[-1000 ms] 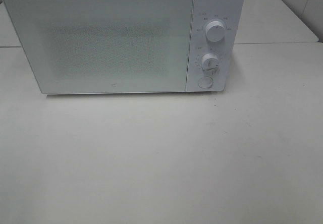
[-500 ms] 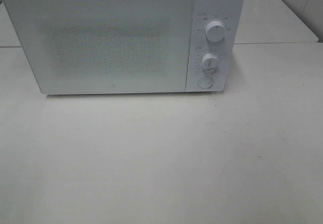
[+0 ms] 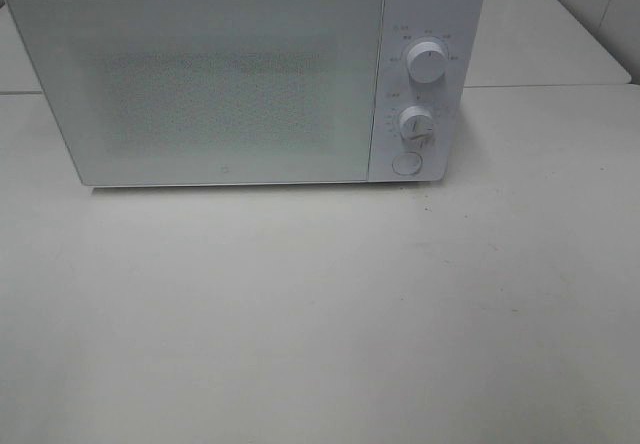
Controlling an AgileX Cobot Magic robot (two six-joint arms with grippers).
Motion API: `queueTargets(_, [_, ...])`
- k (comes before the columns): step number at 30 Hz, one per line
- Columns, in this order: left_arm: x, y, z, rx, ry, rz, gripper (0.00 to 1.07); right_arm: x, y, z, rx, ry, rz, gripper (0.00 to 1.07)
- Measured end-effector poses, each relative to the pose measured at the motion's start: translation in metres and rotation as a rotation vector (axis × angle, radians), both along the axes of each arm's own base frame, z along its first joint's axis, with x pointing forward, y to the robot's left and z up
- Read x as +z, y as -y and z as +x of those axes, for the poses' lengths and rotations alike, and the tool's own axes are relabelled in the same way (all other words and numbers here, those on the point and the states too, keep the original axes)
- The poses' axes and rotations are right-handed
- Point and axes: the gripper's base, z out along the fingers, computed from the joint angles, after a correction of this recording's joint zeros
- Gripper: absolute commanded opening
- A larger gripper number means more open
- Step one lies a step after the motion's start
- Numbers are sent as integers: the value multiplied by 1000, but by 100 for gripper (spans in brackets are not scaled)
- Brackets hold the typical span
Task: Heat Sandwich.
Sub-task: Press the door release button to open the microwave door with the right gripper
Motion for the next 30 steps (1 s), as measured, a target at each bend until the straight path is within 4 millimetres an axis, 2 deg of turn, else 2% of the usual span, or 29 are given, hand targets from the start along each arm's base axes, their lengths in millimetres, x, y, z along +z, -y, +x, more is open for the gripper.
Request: queueTargets(30, [0, 0, 0, 0, 0, 0, 100, 0, 0, 0, 0, 1, 0, 76])
